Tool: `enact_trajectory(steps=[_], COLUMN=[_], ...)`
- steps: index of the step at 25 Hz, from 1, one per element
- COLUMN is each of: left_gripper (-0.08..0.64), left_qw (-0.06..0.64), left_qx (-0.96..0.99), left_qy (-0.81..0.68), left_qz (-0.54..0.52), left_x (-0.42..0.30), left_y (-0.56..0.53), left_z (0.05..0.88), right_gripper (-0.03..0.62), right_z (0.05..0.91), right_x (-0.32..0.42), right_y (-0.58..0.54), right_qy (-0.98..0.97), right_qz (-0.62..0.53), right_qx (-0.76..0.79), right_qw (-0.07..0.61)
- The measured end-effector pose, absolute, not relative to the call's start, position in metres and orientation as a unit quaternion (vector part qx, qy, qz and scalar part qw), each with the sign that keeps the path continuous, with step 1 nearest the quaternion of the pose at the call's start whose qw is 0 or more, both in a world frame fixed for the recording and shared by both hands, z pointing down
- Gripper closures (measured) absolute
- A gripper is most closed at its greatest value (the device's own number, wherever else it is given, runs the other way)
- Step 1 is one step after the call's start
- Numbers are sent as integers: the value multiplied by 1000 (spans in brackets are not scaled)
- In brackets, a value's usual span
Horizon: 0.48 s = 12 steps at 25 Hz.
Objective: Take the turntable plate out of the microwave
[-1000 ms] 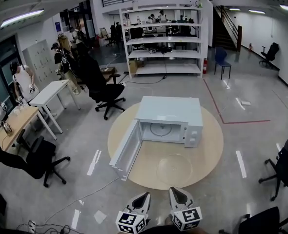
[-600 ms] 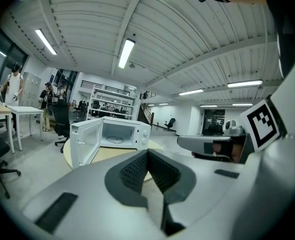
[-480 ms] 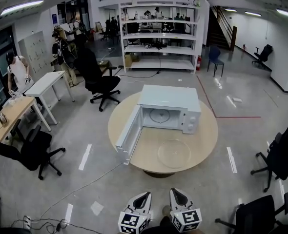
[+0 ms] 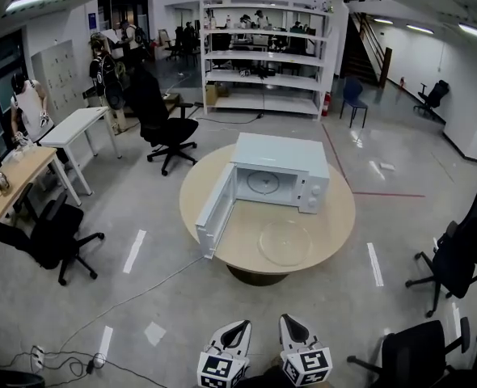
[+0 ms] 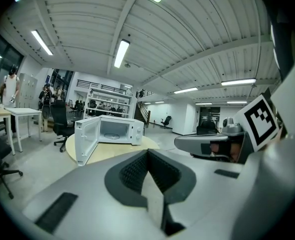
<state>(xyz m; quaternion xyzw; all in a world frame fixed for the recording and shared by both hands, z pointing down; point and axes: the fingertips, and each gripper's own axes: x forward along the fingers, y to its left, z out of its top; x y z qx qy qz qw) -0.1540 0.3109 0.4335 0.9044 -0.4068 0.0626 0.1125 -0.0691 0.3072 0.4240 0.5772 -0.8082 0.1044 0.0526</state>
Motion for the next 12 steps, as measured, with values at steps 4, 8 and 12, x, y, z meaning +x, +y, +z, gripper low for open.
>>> enact_trajectory(steps=[4,8,12], left_gripper=[514,514,514], left_qw=[103,105,105], left_qx=[901,893,887], left_qy=[-416,-432,-446], left_qz=[67,72,61], left_x=[-153,-143,-120], left_y=[324,345,376], left_z=[430,421,411], right_gripper=[574,574,574], right_z=[417,406,397], right_x=[-71,-59,-30], right_y=[315,334,366], right_qy=[-817,-827,-829], right_qz=[95,84,78], right_qx=[566,555,552], right_qw=[50,42,33])
